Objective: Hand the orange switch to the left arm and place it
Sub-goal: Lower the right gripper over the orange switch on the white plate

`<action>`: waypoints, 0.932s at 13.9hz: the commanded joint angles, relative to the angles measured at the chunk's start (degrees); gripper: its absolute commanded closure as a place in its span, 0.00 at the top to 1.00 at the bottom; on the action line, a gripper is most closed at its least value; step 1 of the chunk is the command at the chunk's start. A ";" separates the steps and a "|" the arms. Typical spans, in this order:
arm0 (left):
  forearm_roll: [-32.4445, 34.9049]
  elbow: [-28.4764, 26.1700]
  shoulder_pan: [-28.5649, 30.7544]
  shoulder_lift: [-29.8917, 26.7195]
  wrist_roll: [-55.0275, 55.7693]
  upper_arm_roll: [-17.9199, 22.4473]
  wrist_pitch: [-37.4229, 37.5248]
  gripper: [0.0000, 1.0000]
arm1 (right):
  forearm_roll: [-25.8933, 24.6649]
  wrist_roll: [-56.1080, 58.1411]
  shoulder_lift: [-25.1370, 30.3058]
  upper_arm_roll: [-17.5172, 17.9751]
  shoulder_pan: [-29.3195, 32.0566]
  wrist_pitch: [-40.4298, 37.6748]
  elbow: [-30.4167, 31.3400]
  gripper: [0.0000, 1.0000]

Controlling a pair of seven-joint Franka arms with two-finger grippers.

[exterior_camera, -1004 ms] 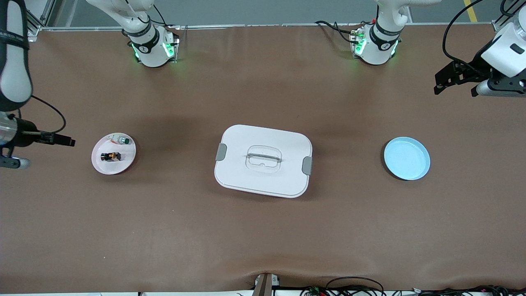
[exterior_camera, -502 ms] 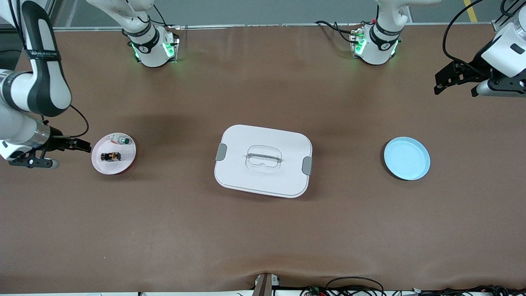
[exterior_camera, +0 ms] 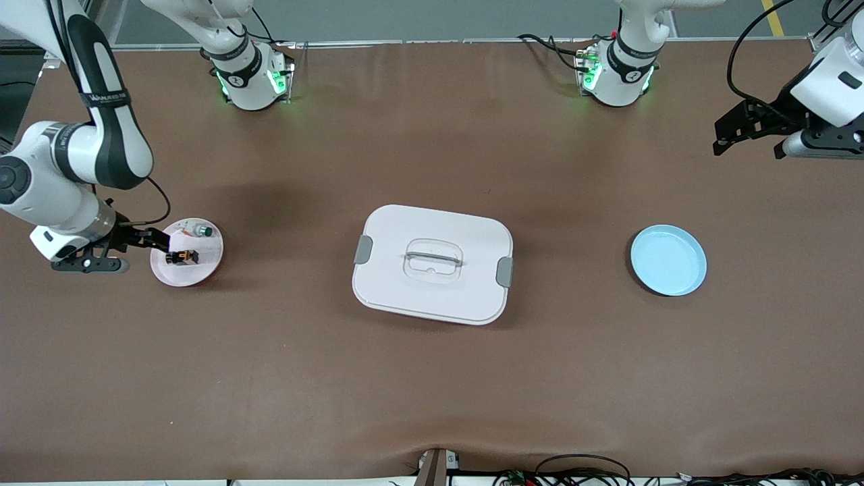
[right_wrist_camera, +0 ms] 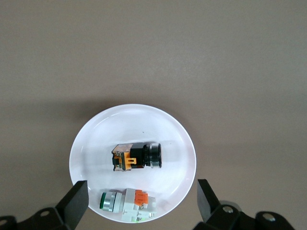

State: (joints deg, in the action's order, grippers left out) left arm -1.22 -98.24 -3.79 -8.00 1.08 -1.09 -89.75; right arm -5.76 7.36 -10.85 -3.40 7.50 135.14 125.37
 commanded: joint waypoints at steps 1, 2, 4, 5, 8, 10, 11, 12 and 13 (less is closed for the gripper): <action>0.87 1.65 0.10 0.79 -1.26 -0.05 1.24 1.00 | -0.84 0.29 0.57 -0.03 -0.12 3.45 3.12 1.00; 0.87 1.65 0.10 0.79 -1.17 -0.05 1.24 1.00 | -0.84 0.29 0.39 -0.03 -0.12 4.94 4.00 1.00; 0.87 1.65 0.19 0.79 -1.26 -0.05 1.24 1.00 | -0.84 0.29 -0.92 -0.03 0.06 6.44 4.09 1.00; 0.78 1.65 0.19 0.79 -1.26 -0.05 1.24 1.00 | -0.84 0.29 -1.54 -0.03 0.06 7.67 4.18 1.00; 0.87 1.65 0.19 0.79 -1.34 -0.05 1.24 1.00 | -0.84 0.47 -4.78 -0.03 -0.03 12.59 4.27 1.00; 0.87 1.73 0.10 0.79 -1.34 -0.05 1.24 1.00 | -1.36 0.47 -6.63 -0.03 -0.03 14.61 4.27 1.00; 0.87 1.73 0.02 0.79 -1.34 -0.05 1.24 1.00 | -2.06 0.47 -7.60 -0.03 -0.03 15.41 4.27 1.00; 0.87 1.73 0.02 0.79 -1.26 -0.05 1.24 1.00 | -2.42 0.47 -8.74 -0.03 0.06 16.63 4.27 1.00; 0.87 1.73 0.02 0.79 -1.34 -0.05 1.24 1.00 | -2.51 0.47 -9.71 -0.03 0.15 17.95 4.27 1.00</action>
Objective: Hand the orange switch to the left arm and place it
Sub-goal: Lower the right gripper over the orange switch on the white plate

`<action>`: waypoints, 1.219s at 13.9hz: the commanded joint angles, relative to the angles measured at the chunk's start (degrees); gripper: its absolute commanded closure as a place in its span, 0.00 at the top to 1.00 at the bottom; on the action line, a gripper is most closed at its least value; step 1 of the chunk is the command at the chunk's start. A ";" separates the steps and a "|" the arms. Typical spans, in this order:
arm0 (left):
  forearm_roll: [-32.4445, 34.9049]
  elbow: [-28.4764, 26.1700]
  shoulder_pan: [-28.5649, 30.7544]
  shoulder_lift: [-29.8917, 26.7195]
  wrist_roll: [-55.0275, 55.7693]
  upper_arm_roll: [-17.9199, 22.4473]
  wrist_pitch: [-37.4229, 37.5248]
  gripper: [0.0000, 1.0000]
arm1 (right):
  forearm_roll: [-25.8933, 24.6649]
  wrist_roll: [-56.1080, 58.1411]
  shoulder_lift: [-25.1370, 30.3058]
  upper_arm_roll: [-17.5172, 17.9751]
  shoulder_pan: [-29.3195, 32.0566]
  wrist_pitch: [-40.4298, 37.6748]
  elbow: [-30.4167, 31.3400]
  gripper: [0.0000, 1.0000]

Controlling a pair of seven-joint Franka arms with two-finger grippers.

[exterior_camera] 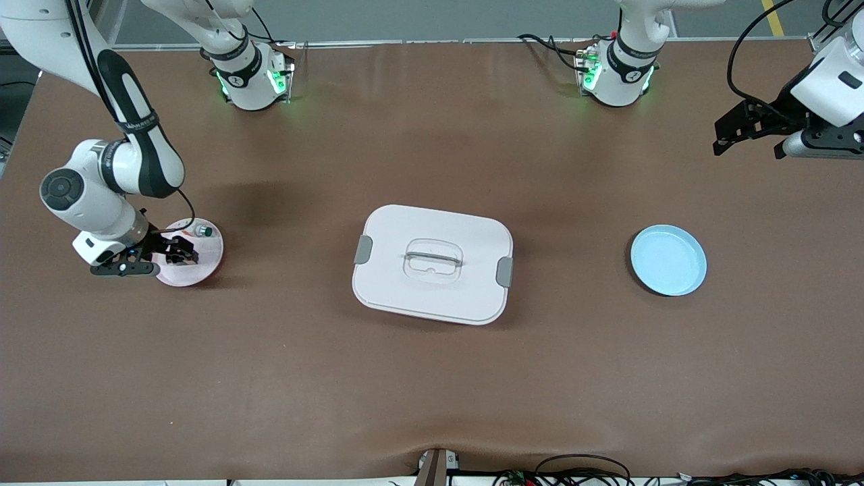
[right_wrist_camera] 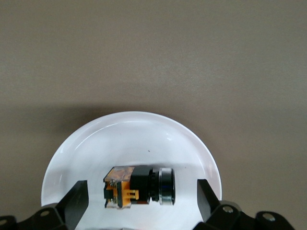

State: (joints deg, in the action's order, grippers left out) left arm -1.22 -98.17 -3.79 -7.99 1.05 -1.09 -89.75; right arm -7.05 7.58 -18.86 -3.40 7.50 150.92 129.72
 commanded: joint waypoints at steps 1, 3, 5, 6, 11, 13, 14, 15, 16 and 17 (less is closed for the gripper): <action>0.87 1.67 0.10 0.78 -1.31 -0.05 1.24 1.00 | -1.21 0.33 -2.23 -0.03 0.32 2.36 -0.09 1.00; 0.87 1.67 0.10 0.78 -1.31 -0.05 1.24 1.00 | -1.21 0.50 -2.76 -0.03 0.41 2.36 -0.09 1.00; 0.87 1.67 0.10 0.78 -1.31 -0.05 1.24 1.00 | -1.21 0.50 -3.29 -0.03 0.50 2.45 -0.09 1.00; 0.87 1.67 0.10 0.78 -1.31 -0.05 1.24 1.00 | -1.21 0.50 -3.55 -0.03 0.50 2.45 -0.09 1.00; 0.87 1.58 0.10 0.78 -1.31 -0.05 1.24 1.00 | -1.21 0.50 -4.08 -0.03 0.76 2.45 -0.09 1.00; 0.87 1.58 0.10 0.78 -1.31 -0.05 1.24 1.00 | -1.21 0.50 -4.69 -0.03 0.68 2.45 -0.09 1.00; 0.87 1.58 0.19 0.78 -1.31 -0.05 1.24 1.00 | -1.21 0.59 -4.78 -0.03 0.76 2.37 -0.09 1.00; 0.87 1.58 0.19 0.78 -1.31 -0.05 1.24 1.00 | -1.21 0.94 -4.78 0.06 0.76 2.36 -0.09 1.00; 0.87 1.58 0.19 0.78 -1.31 -0.05 1.24 1.00 | -1.21 1.47 -4.78 0.06 0.76 2.36 -0.09 1.00; 0.87 1.58 0.19 0.78 -1.31 -0.05 1.24 1.00 | -1.21 1.64 -4.78 -0.02 0.85 2.28 -0.09 1.00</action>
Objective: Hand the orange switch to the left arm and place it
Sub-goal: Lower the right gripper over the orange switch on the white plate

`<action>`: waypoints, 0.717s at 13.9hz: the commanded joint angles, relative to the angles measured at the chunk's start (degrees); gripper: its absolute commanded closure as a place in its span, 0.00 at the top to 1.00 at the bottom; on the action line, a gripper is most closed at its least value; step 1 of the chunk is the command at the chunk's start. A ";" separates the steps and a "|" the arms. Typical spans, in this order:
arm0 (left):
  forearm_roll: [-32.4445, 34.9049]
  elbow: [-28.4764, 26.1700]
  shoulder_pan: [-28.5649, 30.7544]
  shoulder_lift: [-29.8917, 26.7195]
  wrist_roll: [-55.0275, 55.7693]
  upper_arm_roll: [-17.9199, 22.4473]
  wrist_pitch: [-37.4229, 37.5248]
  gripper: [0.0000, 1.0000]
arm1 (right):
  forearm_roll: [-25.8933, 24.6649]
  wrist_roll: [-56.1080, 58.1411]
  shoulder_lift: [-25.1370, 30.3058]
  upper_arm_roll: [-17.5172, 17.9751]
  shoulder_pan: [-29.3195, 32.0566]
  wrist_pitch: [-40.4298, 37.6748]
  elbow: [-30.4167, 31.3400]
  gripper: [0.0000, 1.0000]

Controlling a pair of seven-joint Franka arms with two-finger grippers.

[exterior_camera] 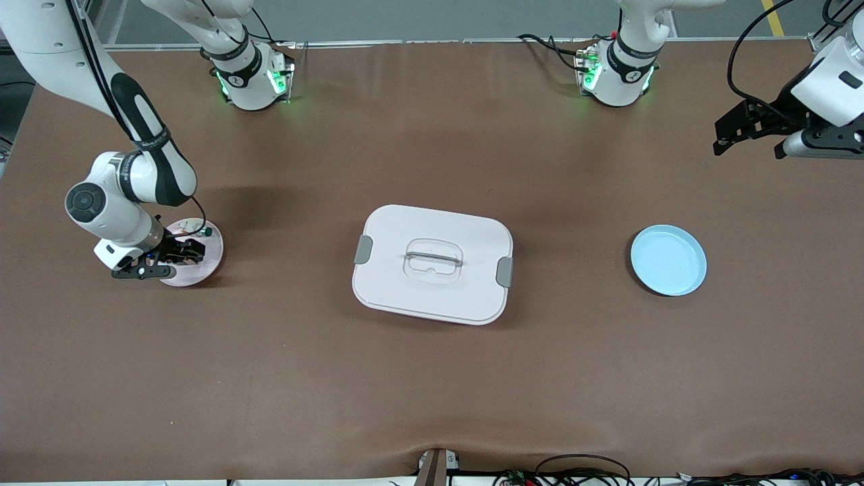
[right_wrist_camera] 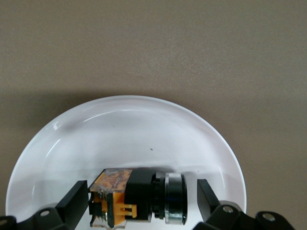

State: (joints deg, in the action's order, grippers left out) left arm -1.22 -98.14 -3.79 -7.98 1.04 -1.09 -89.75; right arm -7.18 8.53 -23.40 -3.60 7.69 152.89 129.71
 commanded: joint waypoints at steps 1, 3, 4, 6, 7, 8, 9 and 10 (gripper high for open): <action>0.87 1.54 0.19 0.77 -1.31 0.04 1.24 1.00 | -1.08 0.70 -0.24 0.17 0.66 0.22 -0.07 1.00; 0.87 1.54 0.19 0.77 -1.31 -0.05 1.24 1.00 | -1.08 0.79 -0.24 0.26 0.75 0.22 -0.16 1.00; 0.87 1.54 0.19 0.77 -1.31 -0.05 1.24 1.00 | -1.08 0.79 -0.24 0.26 0.75 0.04 -0.16 1.00; 0.78 1.54 0.19 0.77 -1.31 -0.05 1.24 1.00 | -1.08 0.79 -0.15 0.26 0.66 -0.31 -0.34 1.00; 0.87 1.54 0.19 0.77 -1.31 0.04 1.24 1.00 | -0.99 1.05 -0.15 0.26 0.66 -0.31 -0.34 1.00; 0.87 1.54 0.19 0.77 -1.31 0.04 1.24 1.00 | -1.08 1.14 -0.15 0.26 0.66 -0.31 -0.42 1.00; 0.87 1.54 0.19 0.77 -1.31 0.04 1.24 1.00 | -1.08 1.14 -0.07 0.26 0.66 -0.40 -0.51 1.00; 0.87 1.54 0.19 0.77 -1.31 -0.05 1.24 1.00 | -1.08 1.14 -0.06 0.26 0.66 -0.40 -0.51 1.00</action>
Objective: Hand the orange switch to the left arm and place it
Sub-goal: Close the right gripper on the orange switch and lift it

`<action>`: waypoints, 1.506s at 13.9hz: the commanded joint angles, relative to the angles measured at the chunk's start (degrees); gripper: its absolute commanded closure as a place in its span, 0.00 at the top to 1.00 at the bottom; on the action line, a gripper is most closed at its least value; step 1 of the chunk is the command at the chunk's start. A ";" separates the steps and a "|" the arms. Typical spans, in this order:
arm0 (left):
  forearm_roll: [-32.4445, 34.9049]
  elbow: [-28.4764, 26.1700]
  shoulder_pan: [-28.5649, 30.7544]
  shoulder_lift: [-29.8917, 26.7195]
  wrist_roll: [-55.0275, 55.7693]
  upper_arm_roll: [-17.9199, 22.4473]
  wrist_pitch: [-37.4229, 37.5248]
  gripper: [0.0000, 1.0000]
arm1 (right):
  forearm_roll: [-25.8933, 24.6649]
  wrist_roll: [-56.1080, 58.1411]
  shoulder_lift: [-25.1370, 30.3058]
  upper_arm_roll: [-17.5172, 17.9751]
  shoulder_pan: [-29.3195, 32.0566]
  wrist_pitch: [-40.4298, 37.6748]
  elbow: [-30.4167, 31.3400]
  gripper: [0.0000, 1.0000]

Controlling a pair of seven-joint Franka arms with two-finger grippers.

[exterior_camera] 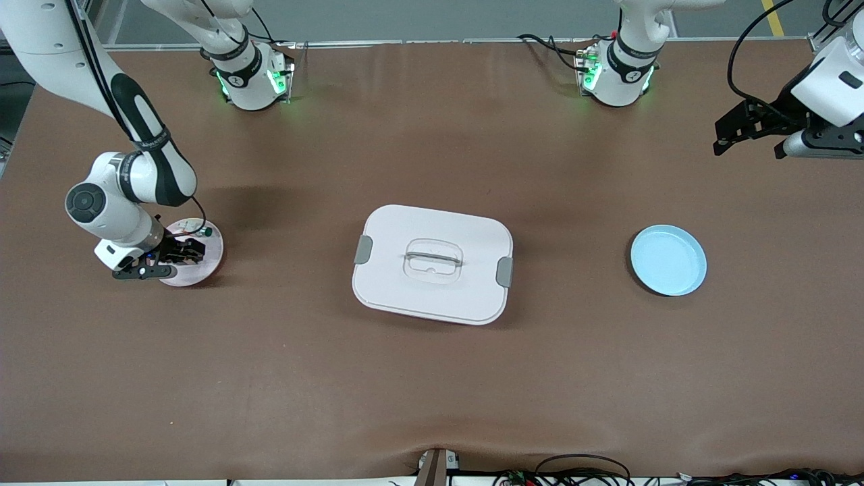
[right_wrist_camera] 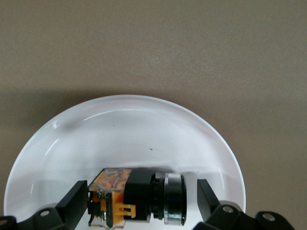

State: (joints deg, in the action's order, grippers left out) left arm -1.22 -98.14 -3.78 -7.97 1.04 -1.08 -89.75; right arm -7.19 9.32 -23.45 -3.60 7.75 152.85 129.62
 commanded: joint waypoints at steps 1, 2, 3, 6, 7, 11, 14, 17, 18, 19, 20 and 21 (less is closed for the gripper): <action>0.87 1.54 0.18 0.77 -1.31 0.02 1.24 1.00 | -1.08 0.61 -0.02 0.26 0.69 -0.36 -0.42 1.00; 0.87 1.54 0.18 0.77 -1.31 -0.06 1.24 1.00 | -1.08 0.70 -0.02 0.26 0.60 -0.36 -0.42 1.00; 0.87 1.54 0.18 0.77 -1.31 0.02 1.24 1.00 | -1.08 0.70 -0.02 0.26 0.69 -0.36 -0.42 1.00; 0.78 1.54 0.18 0.77 -1.31 0.02 1.24 1.00 | -1.08 0.70 -0.02 0.26 0.60 -0.53 -0.50 0.91; 0.87 1.54 0.18 0.77 -1.31 0.02 1.24 1.00 | -1.08 0.70 -0.02 0.26 0.60 -0.53 -0.50 0.84; 0.87 1.54 0.18 0.77 -1.31 0.02 1.24 1.00 | -0.99 0.52 -0.02 0.26 0.60 -0.53 -0.59 0.43; 0.87 1.54 0.18 0.86 -1.31 0.02 1.24 1.00 | -0.38 -0.01 0.07 0.26 0.78 -2.72 -1.29 0.00; 0.87 1.54 0.18 0.77 -1.31 0.02 1.24 1.00 | 1.29 -0.09 0.16 0.44 1.65 -4.92 -2.61 0.00; 0.87 1.54 0.18 0.85 -1.31 0.02 1.24 1.00 | 2.34 -0.09 0.25 0.44 1.66 -6.76 -3.57 0.00; 0.87 1.54 0.18 0.86 -1.31 0.02 1.24 1.00 | 4.09 -0.09 0.42 0.44 1.48 -9.82 -5.06 0.00; 0.87 1.54 0.27 0.86 -1.31 0.02 1.24 1.00 | 5.85 -0.01 0.60 0.44 1.39 -13.24 -6.81 0.00; 0.87 1.46 0.27 0.86 -1.31 0.02 1.24 1.00 | 7.70 -0.01 0.69 0.44 1.31 -16.41 -8.40 0.00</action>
State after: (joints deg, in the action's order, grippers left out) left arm -1.22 -98.14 -3.74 -7.94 1.04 -1.07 -89.74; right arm -2.32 9.46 -23.39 -3.75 8.49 141.91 124.37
